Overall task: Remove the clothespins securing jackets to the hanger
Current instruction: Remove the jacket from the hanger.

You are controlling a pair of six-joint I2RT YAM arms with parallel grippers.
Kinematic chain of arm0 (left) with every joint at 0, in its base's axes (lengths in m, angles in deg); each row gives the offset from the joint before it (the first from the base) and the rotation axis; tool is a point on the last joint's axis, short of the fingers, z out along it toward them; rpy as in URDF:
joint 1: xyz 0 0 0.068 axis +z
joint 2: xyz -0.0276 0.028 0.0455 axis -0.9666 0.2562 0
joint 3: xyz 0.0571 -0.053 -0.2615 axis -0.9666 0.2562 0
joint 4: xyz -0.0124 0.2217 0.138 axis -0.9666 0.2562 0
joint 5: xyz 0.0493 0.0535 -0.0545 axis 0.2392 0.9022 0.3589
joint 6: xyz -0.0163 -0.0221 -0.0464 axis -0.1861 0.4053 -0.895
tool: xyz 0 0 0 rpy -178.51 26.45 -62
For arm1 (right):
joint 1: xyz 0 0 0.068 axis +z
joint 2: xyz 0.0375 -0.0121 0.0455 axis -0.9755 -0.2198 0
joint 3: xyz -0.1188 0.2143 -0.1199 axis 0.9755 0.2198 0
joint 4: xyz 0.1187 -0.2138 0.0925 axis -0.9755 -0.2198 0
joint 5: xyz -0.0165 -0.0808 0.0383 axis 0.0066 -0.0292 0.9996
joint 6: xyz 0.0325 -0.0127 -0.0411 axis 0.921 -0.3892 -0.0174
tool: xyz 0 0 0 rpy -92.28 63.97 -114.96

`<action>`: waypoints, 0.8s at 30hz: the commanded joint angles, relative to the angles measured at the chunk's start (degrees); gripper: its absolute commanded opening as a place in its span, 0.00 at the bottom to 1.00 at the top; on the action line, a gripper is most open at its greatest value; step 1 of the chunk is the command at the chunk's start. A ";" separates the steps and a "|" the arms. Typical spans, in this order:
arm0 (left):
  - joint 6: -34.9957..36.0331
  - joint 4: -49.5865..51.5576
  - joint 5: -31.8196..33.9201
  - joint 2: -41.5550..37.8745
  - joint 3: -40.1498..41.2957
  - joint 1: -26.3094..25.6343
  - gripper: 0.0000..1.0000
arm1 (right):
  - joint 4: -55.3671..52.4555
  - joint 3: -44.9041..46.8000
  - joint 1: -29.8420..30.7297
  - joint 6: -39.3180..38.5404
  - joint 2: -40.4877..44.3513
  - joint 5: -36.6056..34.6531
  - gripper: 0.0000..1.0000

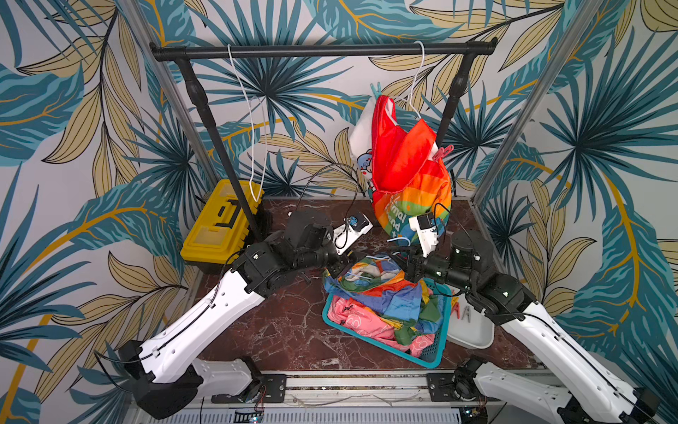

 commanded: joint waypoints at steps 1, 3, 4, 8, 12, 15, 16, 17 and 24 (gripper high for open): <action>2.92 6.07 -8.49 0.36 -1.03 0.32 0.53 | -0.26 -0.55 0.00 -1.59 0.26 2.04 0.00; 3.36 6.80 -8.58 0.58 -0.87 0.51 0.53 | -0.05 -0.72 -0.02 -1.85 0.22 2.78 0.00; 3.57 7.66 -8.20 1.12 -1.26 0.60 0.53 | 0.17 -0.72 0.01 -1.91 0.22 3.24 0.00; 3.85 8.12 -8.43 2.61 -1.84 0.77 0.51 | 0.73 -0.46 -0.01 -2.05 0.09 4.52 0.00; 3.76 8.12 -7.61 3.98 -2.66 0.85 0.47 | 1.37 -0.02 -0.01 -2.16 0.30 6.03 0.00; 3.70 8.12 -7.75 4.90 -3.22 0.86 0.40 | 1.07 0.00 0.00 -2.55 0.44 5.80 0.00; 3.58 8.12 -8.16 5.03 -3.31 0.95 0.34 | 0.78 -0.08 0.05 -2.69 0.40 5.78 0.00; 3.58 8.13 -8.61 5.10 -3.24 0.95 0.29 | 0.72 0.02 -0.01 -2.81 0.48 5.62 0.00; 2.29 8.12 -9.20 5.01 -2.50 0.94 0.00 | 0.61 0.43 -0.02 -3.28 0.40 5.08 0.03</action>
